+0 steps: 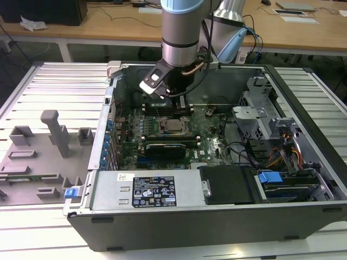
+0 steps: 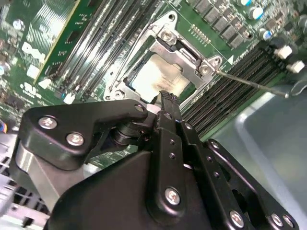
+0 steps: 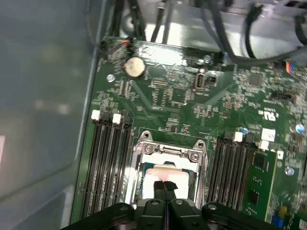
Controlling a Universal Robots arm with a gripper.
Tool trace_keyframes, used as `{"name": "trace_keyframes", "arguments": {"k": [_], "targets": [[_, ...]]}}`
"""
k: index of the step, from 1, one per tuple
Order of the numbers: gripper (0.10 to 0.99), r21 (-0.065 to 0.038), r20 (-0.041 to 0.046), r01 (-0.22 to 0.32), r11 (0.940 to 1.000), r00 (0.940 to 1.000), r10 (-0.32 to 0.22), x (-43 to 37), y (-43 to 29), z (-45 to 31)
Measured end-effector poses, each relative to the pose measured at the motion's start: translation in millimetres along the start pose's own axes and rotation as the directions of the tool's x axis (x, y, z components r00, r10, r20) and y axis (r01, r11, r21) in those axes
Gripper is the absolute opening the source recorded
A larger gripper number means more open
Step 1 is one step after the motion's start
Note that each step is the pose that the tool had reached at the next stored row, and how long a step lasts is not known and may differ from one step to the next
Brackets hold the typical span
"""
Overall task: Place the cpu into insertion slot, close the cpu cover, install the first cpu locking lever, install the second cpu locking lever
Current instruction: 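Close the cpu cover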
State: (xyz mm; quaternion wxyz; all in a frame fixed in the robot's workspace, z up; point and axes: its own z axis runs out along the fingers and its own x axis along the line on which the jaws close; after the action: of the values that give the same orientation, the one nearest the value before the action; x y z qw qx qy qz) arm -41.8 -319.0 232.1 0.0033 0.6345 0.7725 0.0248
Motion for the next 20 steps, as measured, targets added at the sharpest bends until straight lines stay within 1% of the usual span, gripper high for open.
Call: {"name": "trace_keyframes", "arguments": {"k": [2,3,4,7,10,11,12,13,14,15,16,19,20], "targets": [[0.106,0.002,-0.0023,0.065,0.9979,0.9979,-0.065,0.0,0.0,0.2],[0.106,0.003,-0.0033,0.098,0.9952,0.9952,-0.098,0.0,0.0,0.2],[0.106,0.003,-0.0048,0.133,0.9911,0.9911,-0.133,0.0,0.0,0.3],[0.106,0.005,-0.0091,0.231,0.9730,0.9729,-0.231,0.0,0.0,0.4],[0.106,0.007,-0.0136,0.330,0.9440,0.9440,-0.330,0.0,0.0,0.4],[0.106,0.007,-0.0155,0.366,0.9306,0.9305,-0.366,0.0,0.0,0.4],[0.106,0.007,-0.0167,0.389,0.9211,0.9211,-0.389,0.0,0.0,0.5],[0.106,0.008,-0.0176,0.405,0.9142,0.9141,-0.405,0.0,0.0,0.5],[0.106,0.008,-0.0188,0.428,0.9035,0.9035,-0.428,0.0,0.0,0.5],[0.106,0.008,-0.0197,0.444,0.8959,0.8958,-0.444,0.0,0.0,0.5],[0.106,0.008,-0.0210,0.467,0.8843,0.8842,-0.467,0.0,0.0,0.5],[0.106,0.008,-0.0237,0.516,0.8564,0.8563,-0.516,0.0,0.0,0.5],[0.106,0.008,-0.0253,0.545,0.8385,0.8384,-0.544,0.0,0.0,0.5]]}}
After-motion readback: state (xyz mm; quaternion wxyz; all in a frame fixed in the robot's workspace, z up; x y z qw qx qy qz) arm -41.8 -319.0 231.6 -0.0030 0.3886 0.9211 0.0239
